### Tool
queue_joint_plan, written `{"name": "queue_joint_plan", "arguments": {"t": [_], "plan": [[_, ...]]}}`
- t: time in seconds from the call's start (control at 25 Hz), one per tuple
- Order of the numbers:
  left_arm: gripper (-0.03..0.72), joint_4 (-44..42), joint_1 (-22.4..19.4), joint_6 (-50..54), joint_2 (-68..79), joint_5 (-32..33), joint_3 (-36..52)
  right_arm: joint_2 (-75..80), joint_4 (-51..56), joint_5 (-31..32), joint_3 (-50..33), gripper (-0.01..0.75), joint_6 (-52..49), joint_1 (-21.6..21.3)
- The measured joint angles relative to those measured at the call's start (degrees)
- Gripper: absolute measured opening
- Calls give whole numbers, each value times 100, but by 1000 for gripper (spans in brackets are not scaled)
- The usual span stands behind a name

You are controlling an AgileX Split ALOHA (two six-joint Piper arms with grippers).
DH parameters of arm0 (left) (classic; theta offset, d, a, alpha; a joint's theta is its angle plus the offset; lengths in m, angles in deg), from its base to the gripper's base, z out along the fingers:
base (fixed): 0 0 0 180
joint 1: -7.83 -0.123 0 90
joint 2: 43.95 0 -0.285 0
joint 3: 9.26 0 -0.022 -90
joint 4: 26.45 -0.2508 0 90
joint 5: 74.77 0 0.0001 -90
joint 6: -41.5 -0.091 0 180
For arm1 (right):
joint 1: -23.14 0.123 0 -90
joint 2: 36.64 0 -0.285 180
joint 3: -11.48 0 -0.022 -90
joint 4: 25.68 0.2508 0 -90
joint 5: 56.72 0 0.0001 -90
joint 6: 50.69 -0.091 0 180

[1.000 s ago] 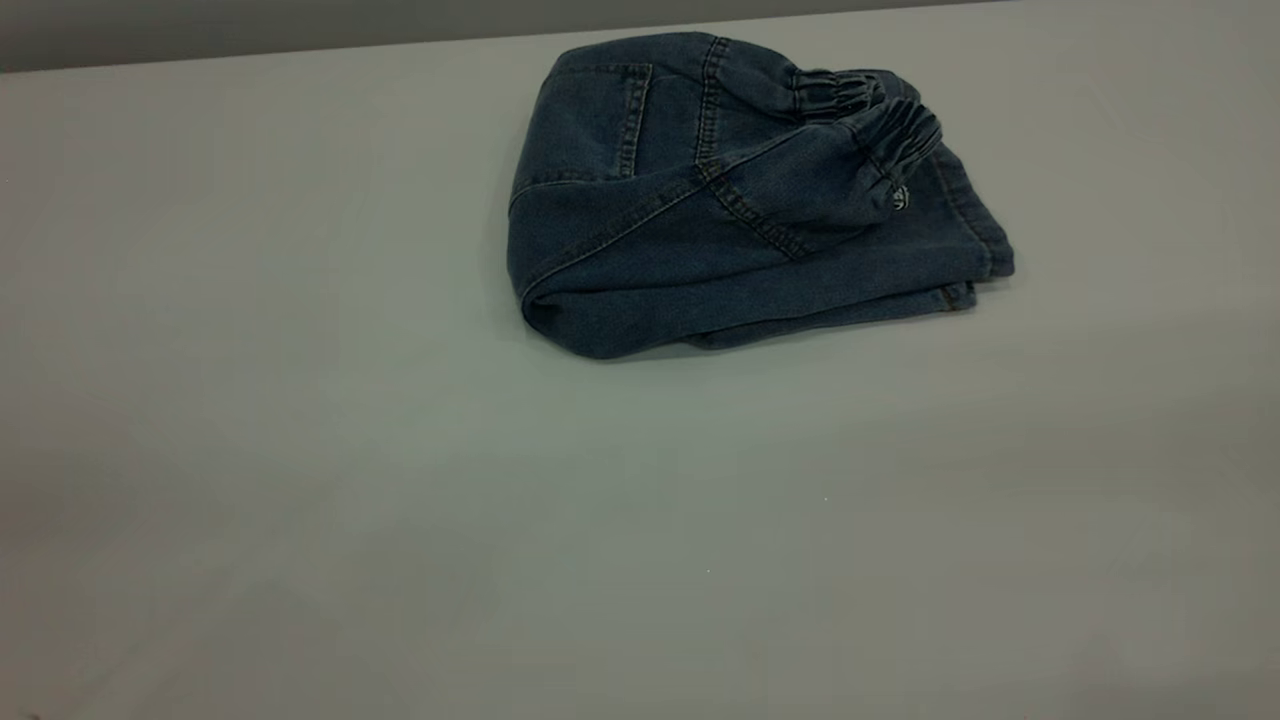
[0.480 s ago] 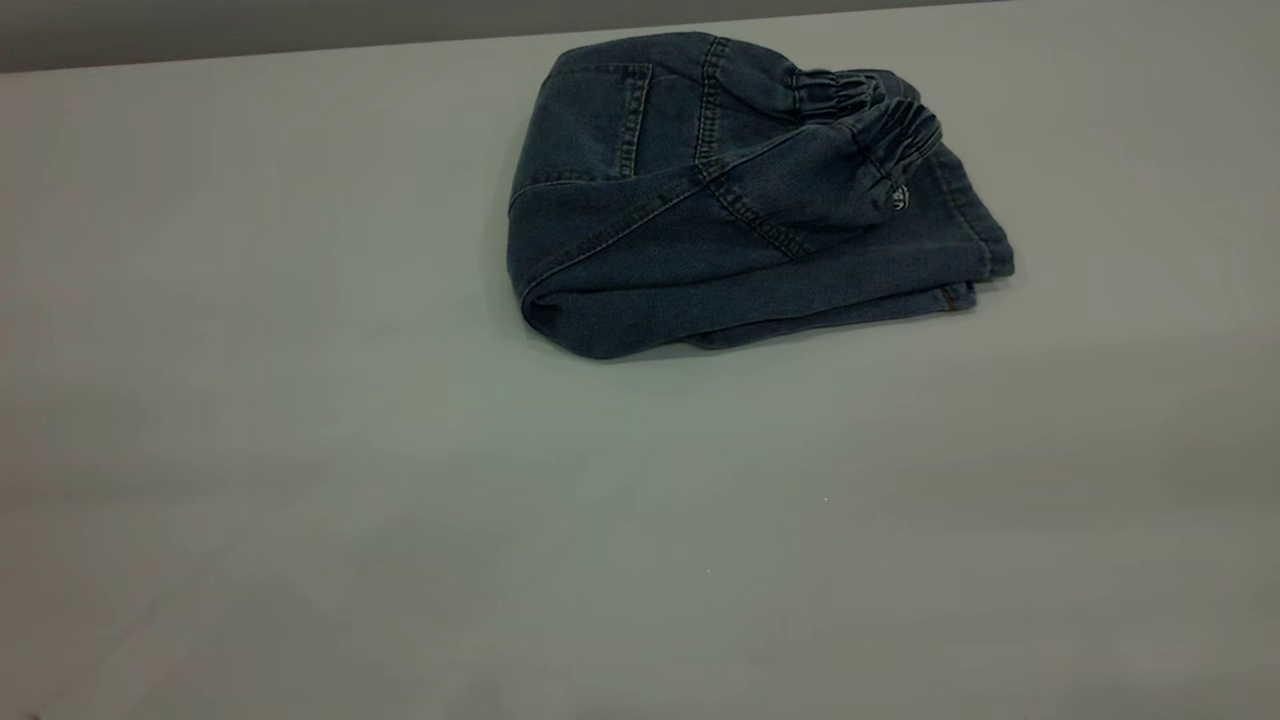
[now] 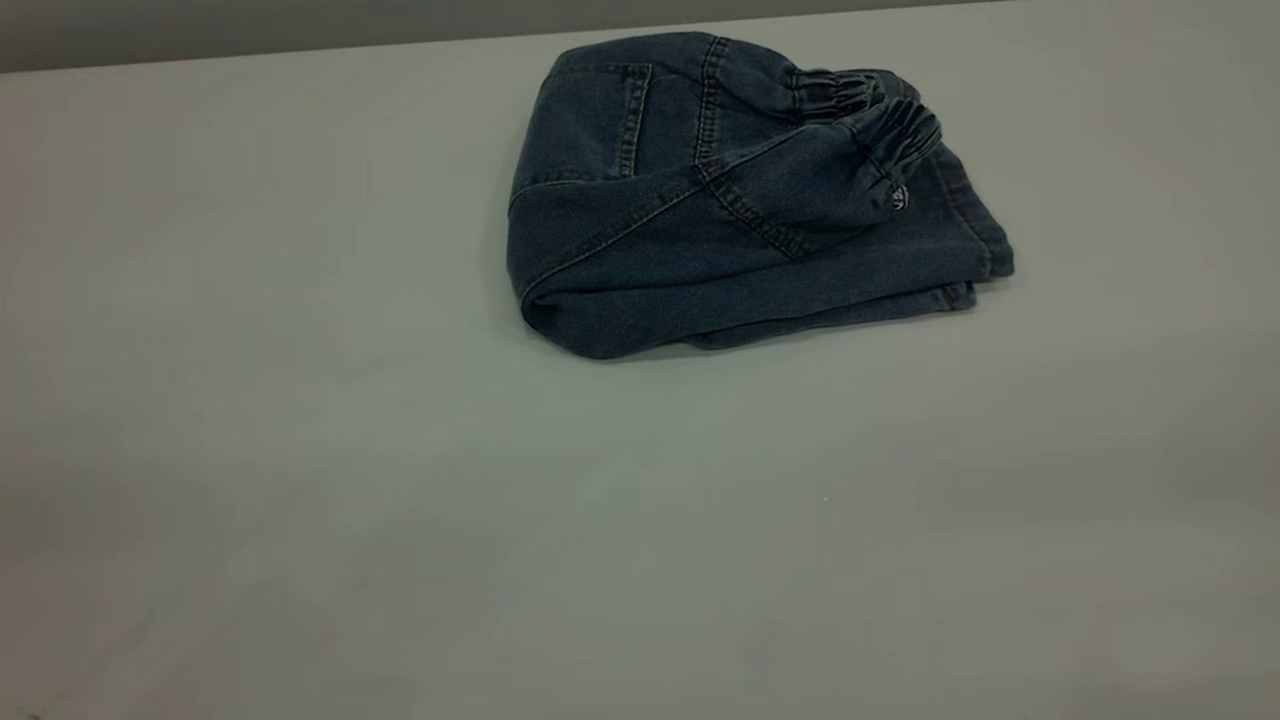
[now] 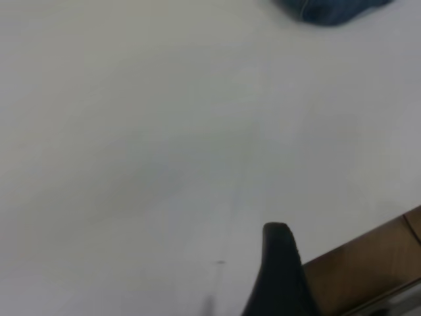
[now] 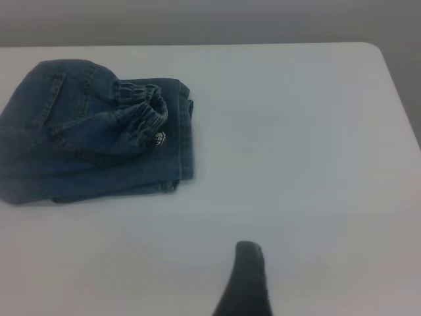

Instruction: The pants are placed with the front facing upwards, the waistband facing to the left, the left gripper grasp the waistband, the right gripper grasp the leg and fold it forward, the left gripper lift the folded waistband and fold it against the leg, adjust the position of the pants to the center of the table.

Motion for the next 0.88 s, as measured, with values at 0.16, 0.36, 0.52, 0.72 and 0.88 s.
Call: {"name": "queue_joint_plan", "arguments": {"t": [0.16, 0.36, 0.52, 0.72, 0.88], "plan": [[459, 73, 0, -291, -348, -221, 126, 0, 0, 0, 0, 537, 0, 0], [459, 134, 0, -399, -839, -254, 120, 0, 0, 0, 0, 536, -7, 0], [459, 134, 0, -382, -1089, -254, 120, 0, 1, 4, 0, 536, -13, 0], [459, 134, 0, -398, -1125, -273, 120, 0, 6, 4, 0, 536, -8, 0], [459, 134, -351, -398, -1125, -279, 120, 0, 6, 4, 0, 536, -8, 0]]}}
